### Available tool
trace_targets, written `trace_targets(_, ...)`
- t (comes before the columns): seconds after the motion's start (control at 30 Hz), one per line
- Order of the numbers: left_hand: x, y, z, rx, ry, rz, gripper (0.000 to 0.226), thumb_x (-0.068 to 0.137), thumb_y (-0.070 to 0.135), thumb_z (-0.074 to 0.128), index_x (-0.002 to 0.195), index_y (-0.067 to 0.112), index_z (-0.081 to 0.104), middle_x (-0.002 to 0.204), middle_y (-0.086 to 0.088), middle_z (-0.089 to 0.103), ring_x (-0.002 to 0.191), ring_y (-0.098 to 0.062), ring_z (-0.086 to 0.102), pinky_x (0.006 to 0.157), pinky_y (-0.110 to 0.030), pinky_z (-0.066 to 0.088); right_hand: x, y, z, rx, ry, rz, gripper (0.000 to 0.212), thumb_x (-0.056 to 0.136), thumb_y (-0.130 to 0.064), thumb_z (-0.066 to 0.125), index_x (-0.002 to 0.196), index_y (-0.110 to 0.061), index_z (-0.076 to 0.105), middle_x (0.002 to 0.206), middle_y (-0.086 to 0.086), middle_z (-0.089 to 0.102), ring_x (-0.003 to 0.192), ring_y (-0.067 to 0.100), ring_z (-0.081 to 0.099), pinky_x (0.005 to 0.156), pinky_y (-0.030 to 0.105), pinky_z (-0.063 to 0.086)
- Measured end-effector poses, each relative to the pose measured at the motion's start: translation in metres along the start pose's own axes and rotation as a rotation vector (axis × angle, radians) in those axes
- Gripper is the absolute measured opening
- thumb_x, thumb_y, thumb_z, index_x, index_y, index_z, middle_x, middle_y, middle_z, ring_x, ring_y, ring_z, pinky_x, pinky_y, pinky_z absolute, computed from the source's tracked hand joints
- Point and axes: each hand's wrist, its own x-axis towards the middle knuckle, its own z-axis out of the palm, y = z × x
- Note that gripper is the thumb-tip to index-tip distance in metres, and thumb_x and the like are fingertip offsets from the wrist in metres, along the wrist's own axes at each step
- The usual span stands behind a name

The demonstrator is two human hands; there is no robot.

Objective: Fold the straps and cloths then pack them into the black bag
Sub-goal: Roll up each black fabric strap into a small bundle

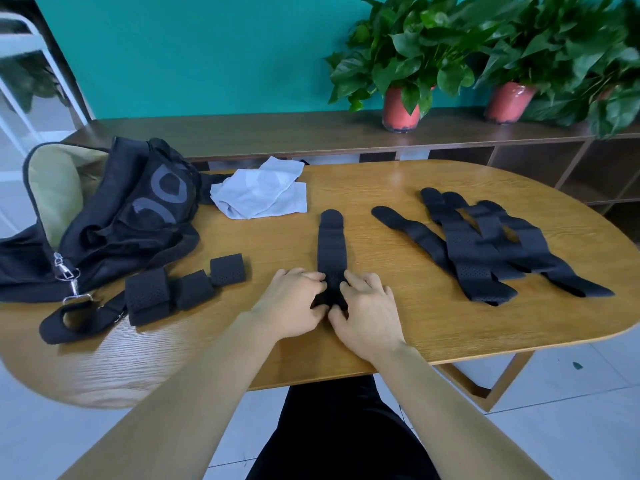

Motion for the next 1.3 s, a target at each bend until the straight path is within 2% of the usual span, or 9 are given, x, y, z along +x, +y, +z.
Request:
trace_targets(0.2,-0.016,-0.001,-0.004,-0.035,0.031,0.001,0.043,0.095,0.041,0.044,0.134,0.027,0.054,0.141,0.013,0.05,0.13,-0.008,0.039,0.101,-0.032,0.022,-0.01,0.009,-0.017,0.081,-0.058,-0.087,0.034,0.084,-0.019,0.051,0.114,-0.011,0.066,0.12,-0.002,0.063,0.117,0.019,0.045,0.095,0.032,0.039)
trace_targets(0.27,-0.022,0.001,-0.006,-0.125,0.032,-0.032,0.04,0.096,0.041,0.042,0.132,0.029,0.056,0.118,0.013,0.065,0.116,-0.008,0.049,0.098,-0.032,0.024,-0.012,0.007,-0.019,0.121,-0.011,-0.077,0.027,0.088,-0.016,0.051,0.111,-0.013,0.067,0.101,0.001,0.066,0.104,0.021,0.051,0.087,0.033,0.043)
trace_targets(0.33,-0.025,0.004,-0.009,-0.219,0.061,-0.072,0.04,0.095,0.038,0.046,0.133,0.029,0.054,0.093,0.011,0.069,0.094,-0.008,0.057,0.098,-0.032,0.032,-0.009,0.001,-0.022,0.198,0.015,0.016,0.032,0.093,-0.018,0.051,0.123,-0.015,0.061,0.099,0.007,0.064,0.096,0.024,0.056,0.081,0.032,0.045)
trace_targets(0.47,-0.016,0.007,-0.008,-0.301,0.163,-0.191,0.037,0.095,0.023,0.053,0.132,0.018,0.053,0.109,0.002,0.068,0.098,-0.017,0.063,0.09,-0.035,0.05,0.004,-0.007,-0.019,0.217,0.039,0.154,0.042,0.097,-0.027,0.048,0.137,-0.017,0.046,0.101,0.009,0.062,0.094,0.022,0.058,0.075,0.028,0.044)
trace_targets(0.6,-0.006,0.01,-0.003,-0.209,0.244,-0.264,0.009,0.094,0.023,0.054,0.095,0.014,0.056,0.091,-0.002,0.069,0.08,-0.021,0.064,0.073,-0.038,0.054,0.012,-0.012,-0.012,0.175,0.122,0.193,0.038,0.096,-0.025,0.051,0.13,-0.01,0.047,0.089,0.009,0.064,0.088,0.023,0.058,0.065,0.027,0.041)
trace_targets(0.77,0.0,0.014,0.0,-0.157,0.301,-0.253,0.018,0.096,0.025,0.052,0.111,0.017,0.059,0.094,-0.002,0.07,0.086,-0.022,0.065,0.084,-0.037,0.051,0.018,-0.014,0.001,0.099,0.197,0.194,0.036,0.084,-0.019,0.069,0.116,-0.004,0.06,0.075,0.01,0.067,0.079,0.026,0.063,0.055,0.028,0.046)
trace_targets(0.93,0.002,0.013,0.0,-0.037,0.315,-0.236,0.016,0.099,0.027,0.047,0.108,0.018,0.057,0.089,0.001,0.067,0.087,-0.021,0.064,0.088,-0.032,0.044,0.021,-0.011,0.009,0.016,0.261,0.144,0.036,0.063,-0.013,0.086,0.095,-0.008,0.072,0.07,0.004,0.067,0.067,0.022,0.064,0.044,0.025,0.048)
trace_targets(1.17,0.006,0.01,0.002,0.044,0.277,-0.209,0.03,0.099,0.027,0.042,0.123,0.021,0.058,0.104,0.002,0.067,0.095,-0.019,0.061,0.089,-0.031,0.037,0.02,-0.01,0.01,0.001,0.273,0.094,0.022,0.064,-0.007,0.084,0.082,-0.012,0.073,0.065,0.003,0.056,0.058,0.02,0.055,0.035,0.023,0.037)
trace_targets(1.3,0.005,0.006,0.005,0.107,0.19,-0.194,0.043,0.099,0.026,0.039,0.142,0.025,0.043,0.128,0.001,0.05,0.114,-0.02,0.048,0.092,-0.033,0.036,0.021,-0.008,0.014,-0.04,0.251,0.082,0.015,0.066,-0.007,0.081,0.075,-0.013,0.071,0.067,0.004,0.054,0.058,0.021,0.051,0.038,0.022,0.033)
